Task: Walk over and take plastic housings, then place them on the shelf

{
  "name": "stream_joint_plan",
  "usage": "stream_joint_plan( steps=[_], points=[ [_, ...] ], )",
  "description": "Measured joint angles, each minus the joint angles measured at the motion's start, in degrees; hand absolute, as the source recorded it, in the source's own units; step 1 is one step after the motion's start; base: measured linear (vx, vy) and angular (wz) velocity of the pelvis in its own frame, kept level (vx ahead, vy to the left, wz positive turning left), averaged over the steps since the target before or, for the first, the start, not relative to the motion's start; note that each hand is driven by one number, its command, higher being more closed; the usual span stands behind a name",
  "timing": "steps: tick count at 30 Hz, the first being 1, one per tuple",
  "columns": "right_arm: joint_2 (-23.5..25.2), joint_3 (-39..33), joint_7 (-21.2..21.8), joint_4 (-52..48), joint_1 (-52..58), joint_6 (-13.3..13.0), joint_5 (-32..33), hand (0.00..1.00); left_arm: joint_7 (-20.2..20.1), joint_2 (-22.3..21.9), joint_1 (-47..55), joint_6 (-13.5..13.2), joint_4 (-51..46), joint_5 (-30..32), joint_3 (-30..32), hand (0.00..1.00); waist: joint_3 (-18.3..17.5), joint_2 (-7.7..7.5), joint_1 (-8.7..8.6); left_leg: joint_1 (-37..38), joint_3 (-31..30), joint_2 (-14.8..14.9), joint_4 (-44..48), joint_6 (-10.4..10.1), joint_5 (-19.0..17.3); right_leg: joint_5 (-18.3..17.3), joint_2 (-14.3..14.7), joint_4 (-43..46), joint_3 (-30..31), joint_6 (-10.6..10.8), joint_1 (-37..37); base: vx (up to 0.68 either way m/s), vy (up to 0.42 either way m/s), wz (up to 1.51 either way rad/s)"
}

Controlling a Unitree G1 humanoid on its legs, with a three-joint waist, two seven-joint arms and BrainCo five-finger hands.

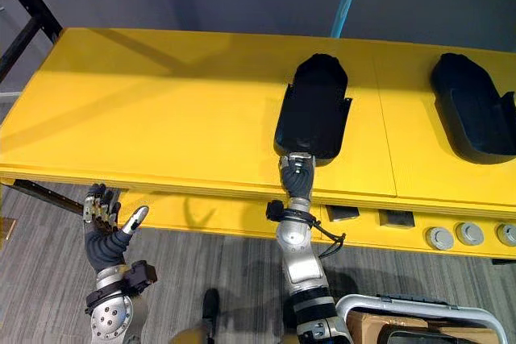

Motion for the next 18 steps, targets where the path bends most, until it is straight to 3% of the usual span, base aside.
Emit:
stream_joint_plan(
  steps=[18],
  points=[
    [-0.9, -5.7, -2.0, 5.0, -10.4, 1.3, -0.1, 1.00, -0.9, -1.2, -0.4, 0.0, 0.0, -1.4, -0.3, 0.00, 2.3, 0.01, 0.01, -1.8, -1.7, -0.4, 0.0, 0.1, 0.9, 0.0, -0.3, 0.1, -1.8, 0.0, -0.9, 0.00, 0.004, 0.04]
  ],
)
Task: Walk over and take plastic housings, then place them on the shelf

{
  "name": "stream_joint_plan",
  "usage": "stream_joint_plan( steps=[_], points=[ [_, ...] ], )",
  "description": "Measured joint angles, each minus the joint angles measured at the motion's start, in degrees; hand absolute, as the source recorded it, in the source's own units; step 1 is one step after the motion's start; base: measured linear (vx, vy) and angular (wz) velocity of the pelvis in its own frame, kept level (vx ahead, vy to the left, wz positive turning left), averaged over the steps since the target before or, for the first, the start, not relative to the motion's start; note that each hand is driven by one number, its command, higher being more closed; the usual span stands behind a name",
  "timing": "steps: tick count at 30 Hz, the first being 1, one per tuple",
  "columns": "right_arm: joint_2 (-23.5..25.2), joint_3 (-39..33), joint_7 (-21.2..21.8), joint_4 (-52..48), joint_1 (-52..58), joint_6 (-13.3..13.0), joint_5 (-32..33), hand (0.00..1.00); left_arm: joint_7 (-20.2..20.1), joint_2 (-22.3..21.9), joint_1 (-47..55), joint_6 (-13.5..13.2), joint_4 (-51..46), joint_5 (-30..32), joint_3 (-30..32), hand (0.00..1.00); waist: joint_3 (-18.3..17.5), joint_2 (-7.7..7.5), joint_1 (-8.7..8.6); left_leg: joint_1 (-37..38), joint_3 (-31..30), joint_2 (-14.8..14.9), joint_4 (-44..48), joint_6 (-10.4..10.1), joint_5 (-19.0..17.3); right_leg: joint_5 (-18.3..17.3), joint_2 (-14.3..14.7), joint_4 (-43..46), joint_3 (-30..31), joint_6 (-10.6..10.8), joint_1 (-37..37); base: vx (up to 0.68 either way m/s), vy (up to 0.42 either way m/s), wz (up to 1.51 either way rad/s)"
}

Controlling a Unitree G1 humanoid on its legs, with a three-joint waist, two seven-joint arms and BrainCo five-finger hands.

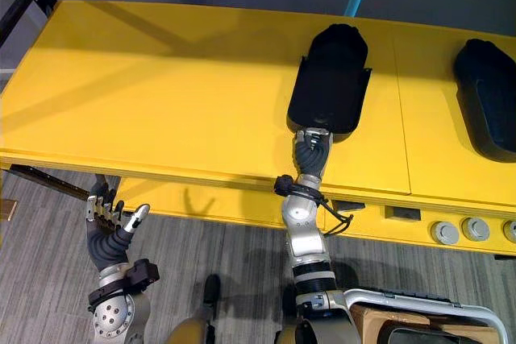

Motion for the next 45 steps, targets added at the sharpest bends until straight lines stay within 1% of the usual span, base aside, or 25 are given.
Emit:
stream_joint_plan(
  steps=[11, 14, 15, 18, 21, 23, 24, 25, 29, 30, 31, 32, 33, 34, 35, 36, 37, 38, 39, 40, 41, 42, 43, 44, 45],
  points=[
    [-0.5, -0.5, 0.1, 0.4, -1.9, 0.3, -0.4, 1.00, 0.0, 0.0, -1.3, 0.0, -0.1, 0.0, -0.6, 0.00, 0.9, 0.03, -0.03, -0.3, -0.8, -0.3, 0.2, 0.1, 0.2, 0.0, -0.3, 0.0, -0.9, 0.0, 0.1, 0.00, 0.005, 0.03],
    [-0.3, 1.9, 1.2, -5.7, 4.1, 0.3, -0.4, 1.00, 0.0, -0.1, -2.4, 0.0, -1.6, 0.1, -1.4, 0.00, 1.0, -0.03, -0.18, 0.0, -0.7, -0.3, 0.2, 0.1, 0.2, 0.0, -0.3, -0.1, -0.9, 0.0, 0.5, 0.00, 0.000, 0.00],
    [-0.2, 2.9, 1.6, -7.7, 6.2, 0.3, -0.4, 0.00, 0.1, -0.1, -2.3, 0.0, -2.3, 0.1, -1.7, 0.00, 1.0, -0.03, -0.32, 0.1, -0.7, -0.3, 0.2, 0.1, 0.1, 0.0, -0.3, -0.1, -0.9, 0.0, 0.7, 0.00, 0.000, 0.00],
    [-0.2, 6.7, 5.4, -16.2, 16.7, -0.4, 0.0, 0.00, 0.0, 0.0, -2.4, 0.0, -4.7, 0.3, -2.4, 0.00, 0.9, -0.19, -1.72, 1.9, 0.1, -0.1, 0.2, -0.2, -0.2, -0.1, -0.2, -0.1, -0.5, 0.0, 2.0, 0.02, 0.003, -0.13],
    [-0.8, 7.9, 9.2, -25.3, 27.6, -2.2, 0.6, 0.00, -0.2, 0.7, -2.3, 0.0, -5.9, 1.6, -4.1, 0.00, 0.4, -0.99, -3.19, 4.8, 1.8, 0.3, 0.0, -0.7, -1.2, -0.7, 0.2, 0.0, 1.1, -0.2, 3.8, -0.01, -0.002, -0.31],
    [-1.4, 7.0, 12.4, -29.9, 34.2, -4.1, 1.5, 0.00, -1.3, 2.0, -2.4, -0.1, -6.2, 2.5, -5.7, 0.00, -1.5, -2.57, -4.57, 6.5, 3.7, 1.1, 0.0, -1.2, -2.4, -1.0, 0.9, 0.0, 2.9, -0.2, 4.3, 0.00, -0.010, -0.47],
    [-1.5, 5.2, 13.6, -32.0, 37.8, -4.8, 2.5, 0.00, -2.0, 2.7, -2.7, -0.1, -6.2, 2.5, -6.9, 0.00, -3.0, -3.23, -5.24, 7.0, 4.6, 1.5, 0.0, -1.3, -2.6, -1.1, 1.3, 0.0, 3.8, -0.3, 4.2, 0.07, -0.012, -1.02],
    [0.3, -5.0, 15.1, -33.7, 47.0, -5.3, 3.0, 0.00, -3.6, 2.6, -5.0, -1.1, -6.1, 2.6, -11.1, 0.00, -7.6, -3.74, -7.47, 9.9, 8.4, 2.3, 0.0, -1.6, -3.6, -0.8, 2.2, 0.1, 7.5, -0.5, 5.0, 0.10, -0.006, -0.98],
    [0.3, -8.4, 14.6, -33.5, 50.1, -5.3, 4.8, 0.00, -4.7, 2.5, -7.8, -1.3, -4.2, 2.6, -12.5, 0.00, -8.9, -3.27, -9.31, 11.2, 11.3, 3.4, 0.3, -2.2, -4.2, -0.4, 3.6, 0.1, 10.4, -0.8, 3.9, 0.01, -0.001, -0.51],
    [0.5, -8.3, 14.9, -33.0, 49.9, -5.3, 4.7, 0.00, -4.7, 2.5, -7.7, -1.5, -3.7, 2.5, -11.8, 0.00, -8.9, -3.20, -8.93, 11.6, 12.6, 3.6, 1.0, -2.7, -5.5, -0.5, 4.1, 0.7, 12.2, -0.8, 3.3, -0.06, 0.016, -1.17],
    [0.8, -8.3, 15.1, -32.0, 49.6, -5.4, 4.9, 0.00, -4.5, 2.5, -7.7, -1.6, -2.9, 2.5, -10.0, 0.00, -8.8, -3.24, -7.45, 11.0, 15.2, 4.4, 6.3, -3.3, -9.5, -0.6, 5.2, 2.8, 16.7, -0.6, 1.7, -0.05, 0.052, -1.80],
    [0.2, -8.3, 14.9, -30.5, 48.8, -5.4, 5.0, 0.00, -4.3, 2.2, -7.2, -1.8, -3.0, 2.5, -8.5, 0.00, -8.8, -2.93, -5.86, 9.4, 14.0, 4.5, 13.9, -3.1, -14.6, -0.5, 6.7, 4.3, 21.4, -0.8, 0.3, -0.03, 0.097, -2.64],
    [-2.0, -8.4, 14.5, -28.3, 47.2, -5.3, 6.0, 0.00, -3.6, 1.6, -6.5, -2.6, -3.0, 2.5, -7.2, 0.00, -8.8, -0.74, -4.76, 6.4, 6.5, 4.7, 23.7, -1.1, -20.8, -0.6, 9.5, 5.8, 26.7, -1.1, -0.8, -0.01, 0.113, -2.21],
    [-2.9, -8.4, 14.3, -27.6, 46.6, -5.2, 6.6, 0.00, -3.6, 1.5, -6.8, -2.6, -2.9, 2.5, -7.0, 0.00, -8.8, 0.26, -4.85, 5.1, 2.1, 4.8, 26.9, -1.7, -22.6, -0.5, 10.6, 6.4, 28.1, -1.1, -1.5, 0.00, 0.158, -2.09],
    [-4.9, -8.6, 13.7, -26.5, 45.6, -5.1, 7.3, 0.00, -3.5, 1.0, -7.5, -2.7, -3.0, 2.5, -6.8, 0.00, -8.8, 1.90, -4.94, 3.5, -9.4, 3.1, 32.4, -3.5, -26.0, -0.8, 12.9, 9.0, 31.4, -0.7, -3.7, -0.02, 0.204, -1.51],
    [-6.0, -8.4, 13.8, -26.4, 45.5, -5.1, 7.9, 0.00, -3.5, 0.6, -8.4, -2.8, -3.0, 2.5, -7.5, 0.00, -8.6, 2.89, -4.95, 3.6, -17.1, 1.7, 34.8, -4.3, -28.9, -2.1, 14.9, 12.7, 33.8, 0.2, -5.6, -0.02, 0.233, -1.33],
    [-5.8, -8.4, 13.8, -26.9, 46.3, -5.1, 9.0, 0.00, -3.5, 0.1, -9.6, -2.8, -3.0, 2.5, -8.6, 0.00, -8.2, 3.05, -5.77, 4.0, -19.4, 1.0, 35.6, -3.7, -31.0, -3.6, 15.7, 15.7, 34.1, 0.7, -6.9, -0.02, 0.217, -0.62],
    [-5.1, -8.4, 13.8, -27.8, 47.4, -5.1, 9.5, 0.00, -3.5, -0.2, -10.6, -2.8, -2.9, 2.5, -9.3, 0.00, -8.0, 2.89, -6.33, 4.5, -19.8, 0.7, 35.7, -2.9, -32.2, -4.5, 16.0, 17.5, 34.1, 1.1, -7.4, -0.10, 0.281, -0.15],
    [-2.5, -8.0, 14.0, -30.7, 50.7, -5.1, 9.6, 0.00, -3.3, -0.6, -12.7, -2.9, -2.8, 2.8, -11.2, 0.00, -7.2, 1.78, -6.38, 5.4, -19.1, -0.1, 35.9, -1.0, -33.8, -5.3, 16.2, 19.7, 34.9, 1.9, -7.9, -0.16, 0.319, -0.44],
    [0.4, -5.9, 14.3, -34.4, 54.3, -5.0, 9.9, 0.00, -3.0, -0.7, -13.4, -3.3, -2.9, 3.9, -12.3, 0.00, -6.8, 0.17, -5.52, 5.9, -16.3, -0.9, 37.0, -0.4, -34.2, -4.7, 16.1, 18.4, 37.7, 2.0, -7.5, -0.19, 0.317, -0.70],
    [1.3, -4.5, 14.5, -36.4, 55.9, -5.0, 10.0, 0.00, -2.6, -0.9, -13.4, -3.5, -3.0, 4.2, -12.4, 0.00, -6.7, -0.16, -5.49, 5.5, -15.3, -1.3, 38.0, 0.2, -34.6, -3.6, 15.8, 16.5, 39.0, 2.1, -7.0, -0.15, 0.224, -1.07],
    [2.2, -2.8, 14.8, -38.7, 57.7, -5.1, 10.3, 0.00, -2.3, -1.1, -13.6, -3.5, -3.1, 4.5, -12.7, 0.00, -6.8, -0.16, -5.38, 4.6, -13.3, -1.6, 39.1, 1.5, -34.8, -1.5, 14.5, 12.0, 40.5, -0.2, -6.5, -0.28, 0.353, -1.40],
    [2.0, -1.2, 14.8, -39.2, 57.8, -5.0, 11.3, 0.00, -2.3, -1.2, -13.9, -3.5, -3.1, 4.5, -13.1, 0.00, -6.9, -0.63, -4.71, 3.7, -8.2, -1.4, 37.9, 3.5, -33.6, -3.8, 11.9, 4.5, 39.5, -6.6, -6.3, -0.30, 0.354, -2.22],
    [1.7, 0.0, 15.1, -38.2, 57.3, -4.6, 11.4, 0.00, -2.3, -1.3, -14.4, -3.5, -3.4, 4.4, -13.1, 0.00, -6.4, 0.02, -3.59, 3.9, -1.9, 0.9, 35.1, 4.8, -31.0, -4.2, 10.7, 5.0, 27.0, -6.9, -9.2, -0.35, 0.405, -2.33],
    [1.7, 0.7, 15.3, -37.5, 56.7, -4.6, 11.4, 0.00, -2.3, -1.3, -14.8, -3.5, -3.4, 4.4, -13.1, 0.00, -6.6, -0.35, -2.86, 4.1, 1.1, 1.9, 33.6, 4.9, -30.0, -3.2, 10.4, 7.0, 19.5, -6.5, -10.6, -0.24, 0.281, -2.70]
  ],
)
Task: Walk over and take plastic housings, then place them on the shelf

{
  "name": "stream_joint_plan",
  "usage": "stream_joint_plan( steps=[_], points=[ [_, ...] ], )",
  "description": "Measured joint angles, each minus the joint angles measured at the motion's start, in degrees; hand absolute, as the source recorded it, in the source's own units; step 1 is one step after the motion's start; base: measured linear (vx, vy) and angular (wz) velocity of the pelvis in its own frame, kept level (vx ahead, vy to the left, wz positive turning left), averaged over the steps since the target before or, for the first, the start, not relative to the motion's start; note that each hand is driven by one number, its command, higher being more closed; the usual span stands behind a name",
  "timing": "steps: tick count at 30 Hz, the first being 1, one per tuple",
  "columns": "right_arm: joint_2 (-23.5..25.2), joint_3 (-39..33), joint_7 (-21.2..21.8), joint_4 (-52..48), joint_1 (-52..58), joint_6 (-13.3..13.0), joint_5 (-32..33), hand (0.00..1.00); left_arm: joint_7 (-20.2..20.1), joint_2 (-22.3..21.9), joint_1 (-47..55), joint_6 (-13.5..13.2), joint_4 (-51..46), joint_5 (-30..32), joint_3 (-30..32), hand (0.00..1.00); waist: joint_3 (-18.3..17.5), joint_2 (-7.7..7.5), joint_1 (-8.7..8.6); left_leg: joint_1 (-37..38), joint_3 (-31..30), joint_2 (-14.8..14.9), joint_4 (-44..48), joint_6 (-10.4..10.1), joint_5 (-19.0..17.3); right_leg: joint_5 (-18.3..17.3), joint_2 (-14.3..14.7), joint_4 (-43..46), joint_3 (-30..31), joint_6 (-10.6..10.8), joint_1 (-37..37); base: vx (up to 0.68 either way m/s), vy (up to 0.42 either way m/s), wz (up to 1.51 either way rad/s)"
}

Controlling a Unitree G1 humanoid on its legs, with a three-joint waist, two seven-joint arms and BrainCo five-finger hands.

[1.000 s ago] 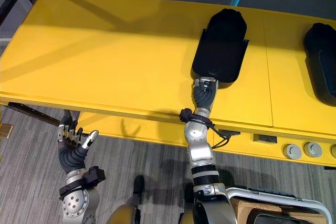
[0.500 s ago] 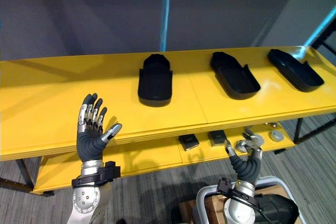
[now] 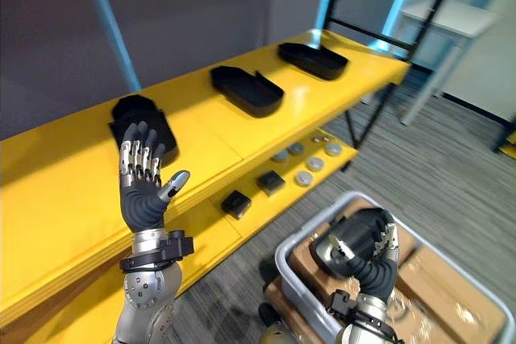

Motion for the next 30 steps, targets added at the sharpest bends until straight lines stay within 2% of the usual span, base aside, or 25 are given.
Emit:
stream_joint_plan(
  steps=[1, 2, 4, 6, 7, 8, 9, 10, 11, 13, 15, 18, 21, 22, 24, 25, 30],
  points=[
    [0.0, 0.9, 0.6, 2.1, -0.6, 0.1, -0.1, 0.00, 0.0, 0.0, -0.5, 0.0, 0.1, 0.0, 0.0, 0.00, -0.6, -1.11, 1.59, 2.2, 6.5, 1.3, -4.5, 0.1, 2.4, 0.8, -0.4, 5.6, -10.1, -0.1, -1.2, -0.20, 0.257, -2.42],
    [0.0, 0.9, 1.3, 4.2, -1.7, 0.2, -0.3, 0.00, 0.0, 0.0, -0.9, 0.0, 0.3, -0.1, -0.1, 0.00, -0.7, -1.27, 1.81, 4.2, 10.6, 2.4, -7.2, 0.2, 3.9, 0.6, -0.3, 9.6, -14.1, 0.1, 0.0, -0.16, 0.195, -2.63],
    [-0.8, 0.7, 1.8, 9.9, -4.5, 0.2, -0.6, 0.00, -0.3, 0.1, -2.9, 0.0, 2.6, 0.0, -0.4, 0.00, -0.9, -1.41, 1.25, 6.2, 16.4, 4.2, -8.8, 0.5, 5.0, -2.2, -0.5, 15.6, -15.6, 0.8, 4.8, -0.11, 0.092, -1.79],
    [-1.2, 0.4, 2.3, 17.1, -8.1, 0.3, -0.6, 0.00, -0.3, 0.5, -6.8, 0.1, 6.5, 0.1, -0.2, 0.00, -1.7, -2.54, 1.20, 6.0, 22.4, 5.5, -8.6, 0.2, 5.2, -7.9, -3.3, 19.4, -16.2, 1.9, 9.6, -0.08, -0.019, -1.56],
    [-1.3, 0.5, 2.5, 19.7, -9.7, 0.5, -0.6, 0.00, -0.3, 0.6, -8.5, 0.3, 7.9, 0.1, -0.3, 0.00, -2.0, -3.04, 1.26, 5.4, 24.8, 5.8, -8.6, -0.5, 5.6, -9.6, -5.0, 18.3, -16.2, 2.7, 11.7, -0.08, -0.115, -1.41],
    [-1.3, 0.4, 2.8, 21.6, -11.0, 0.6, -0.6, 0.00, -0.5, 0.5, -10.0, 0.6, 9.1, 0.1, -0.3, 0.00, -2.3, -3.78, 1.20, 4.5, 25.9, 5.0, -8.3, -1.1, 5.5, -9.8, -5.3, 13.6, -16.0, 3.2, 12.7, -0.10, -0.143, -1.05],
    [-1.5, 0.4, 2.9, 22.4, -11.3, 0.6, -0.6, 0.00, -0.6, 0.4, -10.6, 0.7, 9.7, 0.1, -0.4, 0.00, -2.5, -4.03, 1.10, 3.9, 25.5, 4.3, -8.5, -1.5, 5.3, -9.9, -5.5, 11.1, -15.8, 3.4, 13.4, -0.10, -0.128, -1.00],
    [-2.1, 0.5, 3.2, 24.2, -12.1, 0.8, -0.6, 0.00, -1.1, 0.3, -11.2, 0.9, 10.6, 0.0, -0.4, 0.00, -2.7, -3.67, 1.63, 3.3, 23.1, 2.8, -9.3, -1.4, 5.4, -9.9, -5.2, 7.1, -14.7, 3.5, 13.8, -0.11, -0.106, -0.97],
    [-2.4, 0.7, 3.5, 25.8, -12.4, 1.1, -0.6, 0.00, -1.6, 0.4, -11.2, 1.1, 11.4, 0.0, -0.4, 0.00, -3.0, -3.29, 1.41, 3.4, 21.3, 2.6, -10.4, -0.9, 5.9, -9.0, -4.3, 5.2, -13.6, 3.0, 13.9, -0.09, -0.099, -0.87],
    [-2.4, 0.5, 3.5, 26.9, -11.3, 1.2, -0.5, 0.00, -2.5, 0.4, -11.3, 1.5, 13.1, 0.2, -0.9, 0.00, -3.3, -3.34, 0.20, 3.9, 21.1, 3.0, -11.5, -1.8, 6.8, -7.5, -3.3, 3.1, -13.6, 2.6, 14.8, -0.04, -0.095, -0.26],
    [-2.5, -0.3, 3.6, 28.5, -11.4, 1.5, -0.5, 0.00, -2.8, 0.8, -11.1, 1.7, 16.5, 0.4, -0.2, 0.00, -3.6, -3.32, 0.21, 3.8, 21.2, 3.0, -12.9, -2.1, 8.3, -5.4, -2.9, 0.9, -13.9, 2.5, 14.9, 0.03, -0.064, -0.06],
    [-2.4, -2.5, 3.5, 31.9, -11.4, 2.0, -0.6, 0.00, -3.0, 0.8, -9.5, 3.9, 26.7, 2.0, 3.9, 0.00, -3.5, -3.22, 0.21, 3.9, 18.1, 1.7, -16.2, -1.7, 11.1, -3.9, -3.8, -1.5, -15.0, 2.6, 15.7, 0.02, -0.013, 0.27],
    [-2.4, -7.7, 3.0, 34.6, -12.8, 2.9, -1.5, 0.00, -2.9, 1.0, -2.9, 6.5, 33.5, 4.9, 10.1, 0.00, -3.3, -2.94, 0.22, 4.0, 13.7, -0.2, -19.1, -1.5, 13.5, -3.8, -5.3, -4.0, -19.0, 2.8, 17.9, 0.03, 0.004, 0.69],
    [-2.5, -9.9, 2.5, 35.6, -14.1, 3.2, -2.0, 0.00, -2.6, 1.4, -0.5, 7.5, 34.5, 6.5, 12.2, 0.00, -3.2, -2.79, 0.46, 4.1, 12.6, -0.4, -19.9, -1.6, 13.8, -3.8, -5.3, -4.5, -20.0, 2.8, 18.5, 0.02, 0.002, 0.67],
    [-3.4, -12.9, 0.7, 37.6, -17.9, 3.7, -2.0, 0.00, -2.2, 3.2, 4.0, 9.3, 36.5, 8.7, 15.4, 0.00, -2.1, -2.38, 2.41, 4.8, 11.3, -0.6, -21.1, -1.8, 14.7, -3.7, -5.4, -5.0, -21.3, 2.6, 19.6, -0.02, -0.009, 0.46],
    [-4.9, -13.2, 0.0, 38.7, -20.8, 3.9, -2.0, 0.00, -2.2, 4.2, 5.2, 9.6, 37.9, 9.5, 16.0, 0.00, -1.3, -1.80, 3.12, 4.7, 10.1, -0.7, -21.3, -1.8, 15.0, -3.6, -5.4, -4.9, -22.5, 2.5, 19.9, -0.06, -0.017, 0.40],
    [-9.3, -13.6, -3.3, 43.9, -36.5, 4.3, -1.9, 0.00, -2.8, 4.8, 4.2, 9.6, 40.5, 9.4, 15.4, 0.00, 3.1, 0.29, 4.44, 1.5, 6.4, -1.5, -23.5, -2.0, 18.6, -2.5, -5.9, -4.9, -26.1, 2.1, 17.6, -0.15, -0.022, 0.40]
  ],
)
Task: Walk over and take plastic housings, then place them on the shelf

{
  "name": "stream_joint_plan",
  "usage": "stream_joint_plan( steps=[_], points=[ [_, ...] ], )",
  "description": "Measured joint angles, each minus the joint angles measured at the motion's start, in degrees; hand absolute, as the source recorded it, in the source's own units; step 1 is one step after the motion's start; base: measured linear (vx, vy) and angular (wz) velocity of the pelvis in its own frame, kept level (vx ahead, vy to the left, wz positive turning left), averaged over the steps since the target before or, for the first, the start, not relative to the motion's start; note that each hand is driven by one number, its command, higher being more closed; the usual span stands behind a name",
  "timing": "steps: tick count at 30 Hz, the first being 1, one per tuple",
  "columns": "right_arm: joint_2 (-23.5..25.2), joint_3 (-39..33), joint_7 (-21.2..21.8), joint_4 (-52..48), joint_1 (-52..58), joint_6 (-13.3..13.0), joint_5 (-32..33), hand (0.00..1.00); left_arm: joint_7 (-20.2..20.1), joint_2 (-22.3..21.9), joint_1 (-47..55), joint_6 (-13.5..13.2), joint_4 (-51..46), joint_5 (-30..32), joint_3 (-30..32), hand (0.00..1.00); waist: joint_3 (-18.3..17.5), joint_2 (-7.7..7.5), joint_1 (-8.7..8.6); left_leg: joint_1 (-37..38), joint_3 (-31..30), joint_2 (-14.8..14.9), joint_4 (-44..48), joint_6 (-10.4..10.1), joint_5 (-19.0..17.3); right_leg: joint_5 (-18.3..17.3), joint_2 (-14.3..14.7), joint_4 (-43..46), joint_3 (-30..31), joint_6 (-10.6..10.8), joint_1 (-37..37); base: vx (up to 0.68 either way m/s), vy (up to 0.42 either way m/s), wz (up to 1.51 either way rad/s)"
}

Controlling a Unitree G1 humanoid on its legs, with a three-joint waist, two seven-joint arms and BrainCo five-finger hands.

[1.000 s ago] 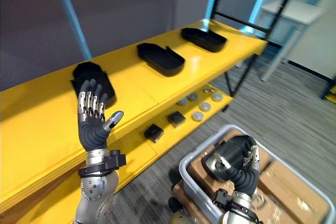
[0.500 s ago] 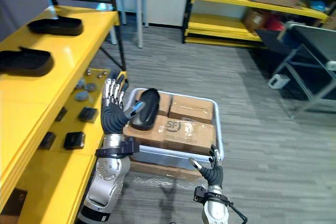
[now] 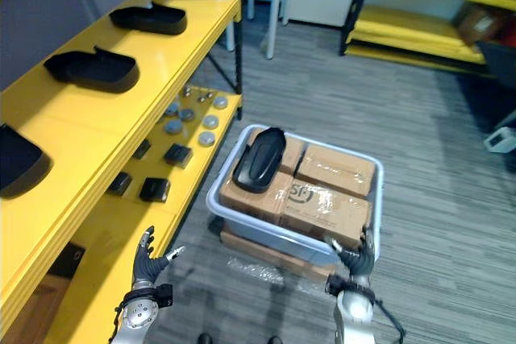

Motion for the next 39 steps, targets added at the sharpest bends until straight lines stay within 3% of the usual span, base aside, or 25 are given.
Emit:
stream_joint_plan(
  steps=[6, 10, 16, 23, 32, 39],
  points=[
    [-4.2, 0.0, -4.0, 9.2, -20.9, 0.7, 0.1, 0.00, -2.9, 1.4, -1.7, -1.6, 1.5, -0.6, -3.6, 0.00, 5.4, 2.37, 0.74, -4.6, -1.3, -1.0, -1.8, 0.9, 3.1, 1.7, -0.7, -0.3, -1.0, 0.2, -4.6, -0.12, 0.011, 0.11],
    [-11.5, 0.0, -7.3, 22.1, -39.4, 2.1, 0.1, 0.00, -4.3, 3.1, -4.5, -3.7, 2.0, -2.6, -8.6, 0.00, 8.9, 4.53, 1.35, -8.2, -1.0, -1.7, -0.1, 1.5, 3.5, 3.8, -1.6, -0.5, -0.6, 0.9, -7.5, -0.06, 0.054, -0.01],
    [-16.8, 3.3, -10.5, 37.7, -61.3, 3.3, -0.2, 0.00, -4.6, 5.3, -10.6, -5.0, 5.8, -2.9, -14.8, 0.00, 13.5, 5.49, 2.30, -14.3, 0.3, -1.3, 4.5, 2.3, 2.2, 7.8, -1.3, -2.2, 1.3, 1.6, -11.6, -0.04, 0.037, -0.14],
    [-21.4, 11.4, -10.1, 47.6, -71.1, 5.1, -0.2, 0.00, -4.7, 5.0, -13.8, -5.0, 9.9, -6.0, -18.6, 0.00, 14.9, 6.37, 3.56, -21.5, 1.0, -0.9, 9.2, 2.9, 0.7, 11.0, -1.1, -3.9, 2.8, 2.0, -16.3, -0.03, 0.032, -0.11],
    [-29.9, 22.8, -7.8, 53.0, -81.1, 6.7, -2.6, 0.00, -4.9, 3.6, -15.1, -5.1, 13.8, -8.3, -20.2, 0.00, 16.0, 8.34, 4.92, -28.3, -1.1, -1.4, 10.9, 3.3, 1.1, 11.7, -0.9, -5.3, 1.0, 1.7, -20.5, 0.01, -0.001, 0.10],
    [-33.8, 28.2, -7.0, 55.6, -83.4, 7.4, -2.6, 0.00, -5.1, 2.1, -16.1, -5.5, 15.3, -9.3, -20.2, 0.00, 16.5, 9.49, 7.55, -32.0, -3.8, -2.2, 11.2, 3.8, 1.5, 11.7, -1.1, -5.4, -1.3, 1.7, -22.8, 0.06, 0.026, 0.20]
  ],
)
